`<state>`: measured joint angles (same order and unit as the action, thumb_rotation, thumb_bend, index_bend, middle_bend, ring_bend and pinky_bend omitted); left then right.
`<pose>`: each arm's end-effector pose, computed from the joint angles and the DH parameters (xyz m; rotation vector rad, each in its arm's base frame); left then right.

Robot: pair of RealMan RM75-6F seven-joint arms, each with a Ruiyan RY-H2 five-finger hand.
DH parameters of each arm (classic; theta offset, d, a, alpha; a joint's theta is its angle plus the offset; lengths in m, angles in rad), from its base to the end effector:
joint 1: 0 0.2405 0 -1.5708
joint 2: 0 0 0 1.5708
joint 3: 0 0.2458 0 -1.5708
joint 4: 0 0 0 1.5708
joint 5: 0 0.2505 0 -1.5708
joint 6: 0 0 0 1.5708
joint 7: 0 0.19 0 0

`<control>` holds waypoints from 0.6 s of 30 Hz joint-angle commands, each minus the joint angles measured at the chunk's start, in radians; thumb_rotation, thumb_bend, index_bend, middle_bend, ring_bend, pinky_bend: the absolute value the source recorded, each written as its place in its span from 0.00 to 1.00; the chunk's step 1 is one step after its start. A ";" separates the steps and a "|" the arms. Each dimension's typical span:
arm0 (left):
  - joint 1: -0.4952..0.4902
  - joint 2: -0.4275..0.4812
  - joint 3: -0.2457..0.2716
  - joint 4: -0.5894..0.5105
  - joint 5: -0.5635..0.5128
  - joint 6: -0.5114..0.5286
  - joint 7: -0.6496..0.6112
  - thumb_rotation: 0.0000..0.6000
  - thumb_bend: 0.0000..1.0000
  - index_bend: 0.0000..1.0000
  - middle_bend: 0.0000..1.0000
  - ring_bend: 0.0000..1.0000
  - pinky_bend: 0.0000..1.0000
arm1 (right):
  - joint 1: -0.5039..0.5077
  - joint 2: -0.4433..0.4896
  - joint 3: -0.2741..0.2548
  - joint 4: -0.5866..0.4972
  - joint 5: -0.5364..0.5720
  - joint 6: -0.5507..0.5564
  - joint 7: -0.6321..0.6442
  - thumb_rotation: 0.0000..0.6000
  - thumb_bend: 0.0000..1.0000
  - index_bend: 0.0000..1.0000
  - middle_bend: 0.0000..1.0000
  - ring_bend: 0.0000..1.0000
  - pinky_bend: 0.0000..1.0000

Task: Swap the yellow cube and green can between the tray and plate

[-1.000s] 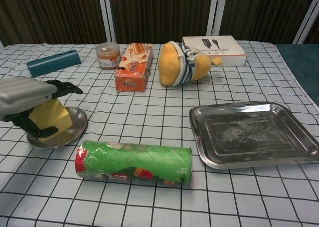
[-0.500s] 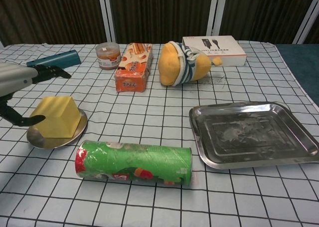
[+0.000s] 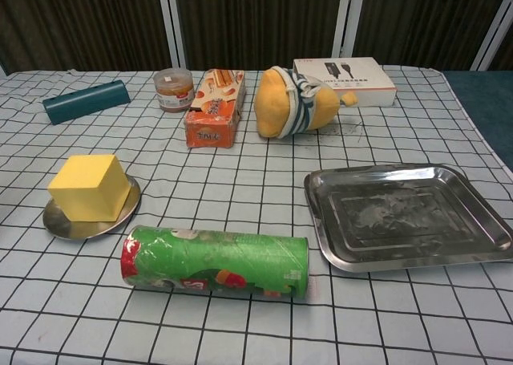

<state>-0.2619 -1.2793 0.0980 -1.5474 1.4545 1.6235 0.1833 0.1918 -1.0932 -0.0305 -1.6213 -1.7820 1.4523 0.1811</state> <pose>-0.2819 0.2454 0.0727 -1.4845 -0.7389 -0.9317 -0.2589 -0.2297 0.0838 1.7118 -0.9439 1.1493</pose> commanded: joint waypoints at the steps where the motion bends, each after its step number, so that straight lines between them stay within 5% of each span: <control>1: 0.005 -0.007 -0.014 0.022 -0.002 -0.026 0.005 1.00 0.37 0.00 0.00 0.00 0.15 | 0.094 0.045 0.012 -0.119 -0.010 -0.133 -0.067 1.00 0.02 0.00 0.00 0.00 0.00; 9: 0.032 0.015 -0.044 0.025 -0.016 -0.049 0.001 1.00 0.37 0.00 0.00 0.00 0.15 | 0.294 0.049 0.069 -0.313 0.063 -0.443 -0.137 1.00 0.02 0.00 0.00 0.00 0.00; 18: 0.043 0.023 -0.076 0.029 -0.033 -0.091 -0.001 1.00 0.37 0.00 0.00 0.00 0.15 | 0.507 -0.057 0.174 -0.388 0.470 -0.764 -0.366 1.00 0.02 0.02 0.00 0.00 0.00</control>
<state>-0.2191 -1.2566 0.0233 -1.5185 1.4221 1.5334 0.1813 0.5964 -1.0986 0.0914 -1.9708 -1.4760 0.8114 -0.0855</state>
